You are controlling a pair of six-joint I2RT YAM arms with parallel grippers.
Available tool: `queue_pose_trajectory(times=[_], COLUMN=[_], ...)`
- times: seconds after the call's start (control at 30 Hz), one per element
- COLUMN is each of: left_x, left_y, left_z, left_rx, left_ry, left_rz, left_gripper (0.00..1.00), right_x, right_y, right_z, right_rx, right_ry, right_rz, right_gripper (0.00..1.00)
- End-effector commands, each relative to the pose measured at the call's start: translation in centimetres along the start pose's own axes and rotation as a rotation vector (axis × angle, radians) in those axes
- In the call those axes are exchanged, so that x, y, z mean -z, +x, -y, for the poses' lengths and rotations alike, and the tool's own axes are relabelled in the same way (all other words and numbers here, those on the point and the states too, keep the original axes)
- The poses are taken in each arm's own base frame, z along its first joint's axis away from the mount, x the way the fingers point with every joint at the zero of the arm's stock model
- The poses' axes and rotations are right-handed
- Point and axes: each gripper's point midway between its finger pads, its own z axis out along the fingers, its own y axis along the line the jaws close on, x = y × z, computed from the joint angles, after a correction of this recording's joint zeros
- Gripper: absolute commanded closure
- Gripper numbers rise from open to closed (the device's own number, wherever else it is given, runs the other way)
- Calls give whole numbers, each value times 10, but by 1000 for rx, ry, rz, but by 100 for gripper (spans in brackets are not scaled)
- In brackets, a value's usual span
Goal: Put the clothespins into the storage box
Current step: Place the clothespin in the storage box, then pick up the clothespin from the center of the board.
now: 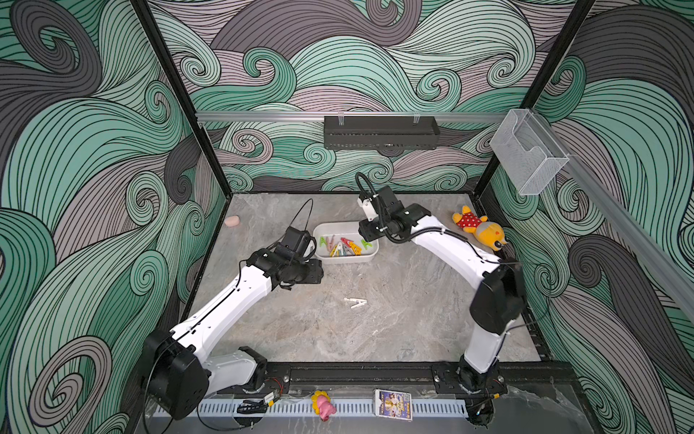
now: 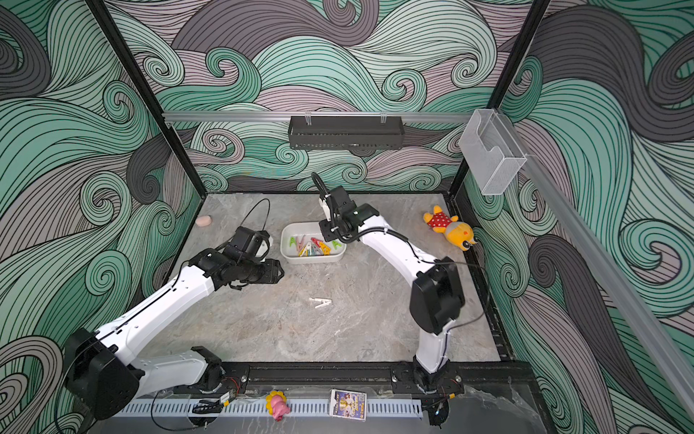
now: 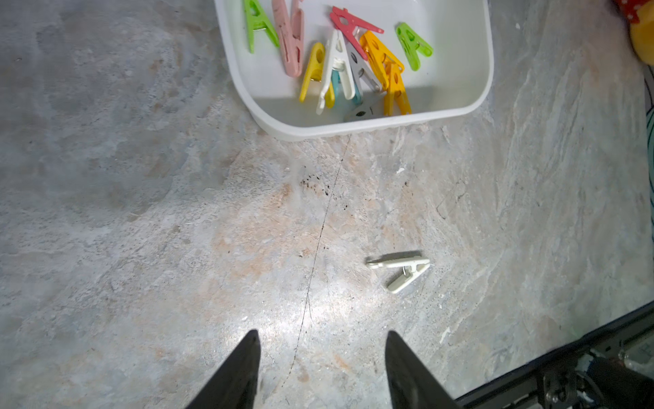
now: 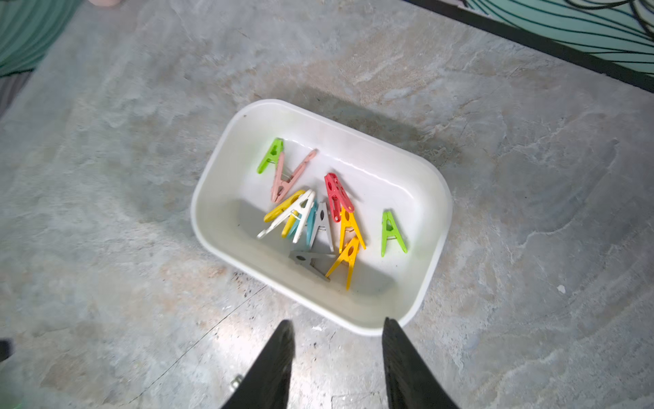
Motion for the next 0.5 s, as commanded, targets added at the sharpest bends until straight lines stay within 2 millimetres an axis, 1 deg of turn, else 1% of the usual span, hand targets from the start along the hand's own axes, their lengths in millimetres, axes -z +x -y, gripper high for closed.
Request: queue_pose_trajectory(times=[0.0,0.07,0.13,0.23,0.27,0.3,0.33,0.47], left_x=[-6,-9,-15,-27,-29,-39,-45,-66], left_y=[20,21,20,21,21,25,27,33], left_z=[13,23,34,50,56,63,71,99], left_rx=[-98,-155,-228,-312,-344,-384,-430,-626], left_ry=[43,56,51,57,64,60,65,78], left_rz=[-99,-94,-86,-123,-132,-174,-193,-230], left_gripper=[34,29,29,29,29,29,29,30], right_x=[12,24,35,49,53,57,61,70], right_y=[37,64,92,128,135,143,149,163], right_z=[0,7,16,33,37,41,43,48], right_rx=[-26,-46,-66,-105,-115,-130,-142,-155], right_ry=[-2,26,58,126,139,150,155,171], right_rz=[-16,-35,-35,-27,-17,-8,1,9], right_gripper=[55,55,55,51,51,50,50,44])
